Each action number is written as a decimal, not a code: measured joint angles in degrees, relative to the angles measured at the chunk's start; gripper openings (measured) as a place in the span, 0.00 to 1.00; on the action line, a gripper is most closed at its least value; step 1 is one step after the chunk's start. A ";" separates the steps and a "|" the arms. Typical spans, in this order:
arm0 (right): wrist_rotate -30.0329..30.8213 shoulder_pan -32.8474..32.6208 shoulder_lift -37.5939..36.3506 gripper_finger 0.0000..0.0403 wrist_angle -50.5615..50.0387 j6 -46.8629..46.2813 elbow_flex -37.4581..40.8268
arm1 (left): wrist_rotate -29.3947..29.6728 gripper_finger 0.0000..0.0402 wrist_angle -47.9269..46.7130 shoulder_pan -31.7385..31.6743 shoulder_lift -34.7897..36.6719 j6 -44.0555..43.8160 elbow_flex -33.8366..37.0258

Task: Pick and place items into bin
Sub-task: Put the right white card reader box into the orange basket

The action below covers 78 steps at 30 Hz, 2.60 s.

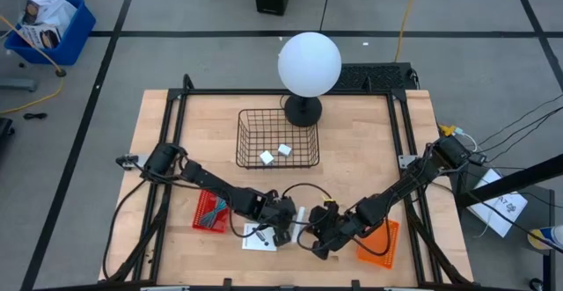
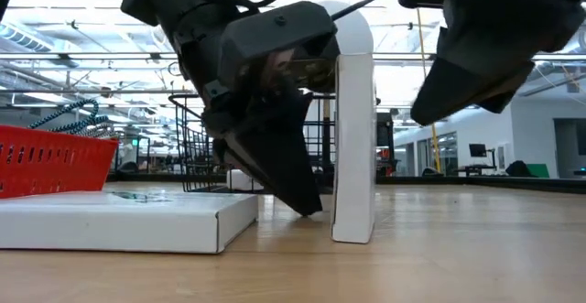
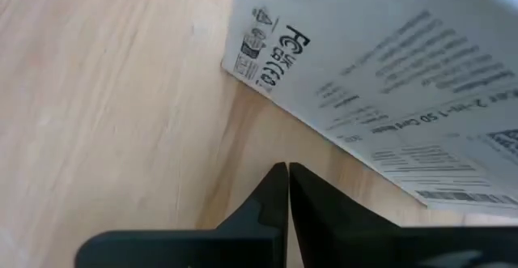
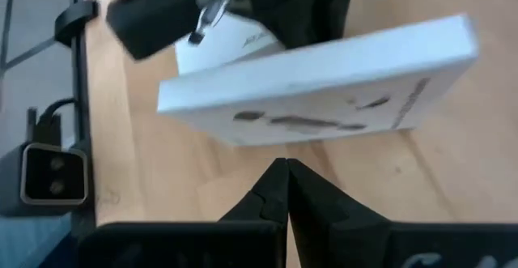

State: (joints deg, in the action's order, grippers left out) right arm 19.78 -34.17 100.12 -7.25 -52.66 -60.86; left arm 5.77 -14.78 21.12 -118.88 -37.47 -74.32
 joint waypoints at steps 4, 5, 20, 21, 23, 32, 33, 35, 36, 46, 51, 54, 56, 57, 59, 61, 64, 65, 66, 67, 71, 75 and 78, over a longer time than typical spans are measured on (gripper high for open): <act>-0.63 0.05 -1.23 0.00 -0.57 -1.22 0.00 | 0.21 0.06 -3.44 0.00 2.04 0.28 0.24; -0.69 0.07 -1.95 0.00 -1.05 -1.58 0.00 | 0.61 0.06 -4.01 0.03 2.68 0.32 0.26; -9.27 3.53 -10.70 0.40 0.04 35.82 0.00 | 9.16 0.06 -8.59 4.22 13.61 5.88 0.17; -10.14 4.08 -10.67 0.44 -0.04 37.71 0.00 | 10.61 0.06 -8.52 4.84 14.37 5.89 0.17; -12.39 5.25 -10.67 0.49 -0.37 42.58 0.00 | 13.94 0.06 -7.46 6.30 15.96 6.51 0.17; -13.93 9.36 -10.13 0.60 -1.40 58.32 0.00 | 17.86 0.06 -2.88 11.45 20.12 11.54 0.13; -14.04 9.90 -9.98 0.60 -1.57 59.09 0.00 | 17.87 0.06 -2.69 11.73 20.31 11.67 0.13; -14.17 10.97 -9.97 0.60 -2.10 59.90 0.07 | 17.87 0.06 -2.81 11.98 20.37 11.67 0.13; -14.62 11.40 -9.97 0.59 -1.89 60.41 0.07 | 17.90 0.06 -2.96 12.07 20.36 11.69 0.13; -18.47 13.68 -6.99 0.58 -1.99 65.05 0.04 | 17.87 0.06 -2.98 12.37 20.36 11.80 0.13; -18.55 13.57 -3.46 0.57 -1.03 67.38 0.00 | 17.86 0.06 -3.07 12.35 20.36 11.47 0.13; -18.42 13.60 -2.39 0.55 -0.94 67.01 0.00 | 17.85 0.06 -3.01 12.37 20.36 11.47 0.13; -18.42 13.58 -2.39 0.52 -0.52 65.58 0.00 | 17.85 0.06 -2.96 12.35 20.36 11.47 0.13; -18.42 13.55 -2.45 0.49 -0.11 64.46 -0.02 | 17.85 0.06 -2.94 12.35 20.36 11.47 0.13; -18.45 13.43 -2.45 0.41 -0.24 62.03 -0.31 | 17.85 0.06 -2.99 12.35 20.36 11.47 0.13; -18.64 13.05 -2.45 0.29 -0.40 59.44 -0.55 | 17.85 0.06 -2.95 12.34 20.36 11.47 0.13; -19.85 12.33 -2.45 0.09 -0.87 55.75 -1.22 | 17.85 0.06 -2.96 12.26 20.36 11.47 0.13; -19.99 12.01 -2.45 0.09 -1.63 53.52 -1.78 | 17.85 0.06 -2.96 12.26 20.36 11.47 0.13; -19.72 11.67 -2.45 0.09 -2.17 50.67 -2.50 | 17.87 0.06 -2.92 12.26 20.36 11.47 0.13; -19.36 11.23 -2.57 0.09 -2.84 47.97 -3.36 | 17.91 0.06 -2.90 12.26 20.36 11.47 0.13; -11.48 8.04 -4.11 0.09 -10.63 40.32 -8.23 | 18.55 0.06 -2.12 12.24 20.36 11.49 0.13; -8.02 4.99 -6.01 0.09 -23.08 27.54 -13.63 | 18.73 0.06 -1.52 12.24 20.36 11.72 0.13; -7.86 2.67 -8.41 0.09 -29.12 12.74 -15.72 | 18.75 0.06 -1.36 12.24 20.36 11.75 0.13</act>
State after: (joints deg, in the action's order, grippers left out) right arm 11.92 -31.51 91.71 -36.37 -39.92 -76.58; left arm 24.51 -16.14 33.36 -98.52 -25.71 -74.19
